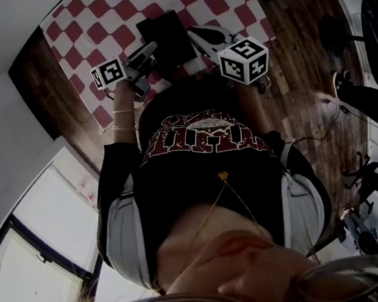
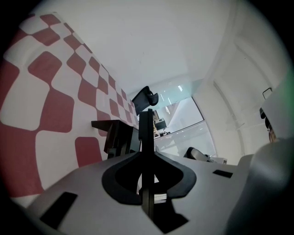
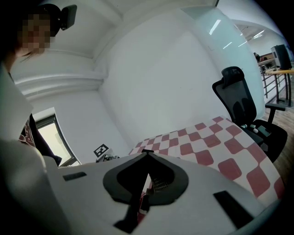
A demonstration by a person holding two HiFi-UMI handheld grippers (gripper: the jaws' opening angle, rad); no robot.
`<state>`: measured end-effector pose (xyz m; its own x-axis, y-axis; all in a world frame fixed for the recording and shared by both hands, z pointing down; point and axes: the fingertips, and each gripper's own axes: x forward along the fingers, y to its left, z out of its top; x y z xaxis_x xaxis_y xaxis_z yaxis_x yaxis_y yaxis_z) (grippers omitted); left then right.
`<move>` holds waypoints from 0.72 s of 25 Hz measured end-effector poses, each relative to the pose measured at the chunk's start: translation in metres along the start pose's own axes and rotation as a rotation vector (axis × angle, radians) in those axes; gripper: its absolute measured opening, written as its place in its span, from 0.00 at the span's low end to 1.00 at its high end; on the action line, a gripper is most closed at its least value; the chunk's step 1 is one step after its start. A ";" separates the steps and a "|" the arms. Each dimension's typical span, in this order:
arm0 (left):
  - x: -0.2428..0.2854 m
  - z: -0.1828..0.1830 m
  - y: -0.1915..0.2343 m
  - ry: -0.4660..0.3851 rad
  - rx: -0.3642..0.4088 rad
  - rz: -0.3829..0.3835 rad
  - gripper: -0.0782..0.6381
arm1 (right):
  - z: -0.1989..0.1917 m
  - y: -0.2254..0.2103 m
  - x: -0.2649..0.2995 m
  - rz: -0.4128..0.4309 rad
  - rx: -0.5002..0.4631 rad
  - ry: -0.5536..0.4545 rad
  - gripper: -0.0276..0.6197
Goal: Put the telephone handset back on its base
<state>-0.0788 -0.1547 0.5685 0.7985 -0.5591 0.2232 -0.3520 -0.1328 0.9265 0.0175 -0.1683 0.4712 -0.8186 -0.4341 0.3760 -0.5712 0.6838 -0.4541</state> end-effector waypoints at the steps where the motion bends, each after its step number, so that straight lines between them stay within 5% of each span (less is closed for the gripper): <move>1: 0.000 -0.001 0.002 0.004 -0.006 0.003 0.22 | 0.000 0.000 -0.001 -0.003 0.002 -0.002 0.07; 18: 0.005 -0.007 0.021 0.047 -0.033 0.010 0.22 | 0.003 -0.004 0.005 -0.013 0.003 -0.005 0.07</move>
<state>-0.0787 -0.1544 0.5916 0.8176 -0.5208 0.2454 -0.3441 -0.1002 0.9336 0.0155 -0.1752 0.4721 -0.8114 -0.4458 0.3781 -0.5820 0.6761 -0.4518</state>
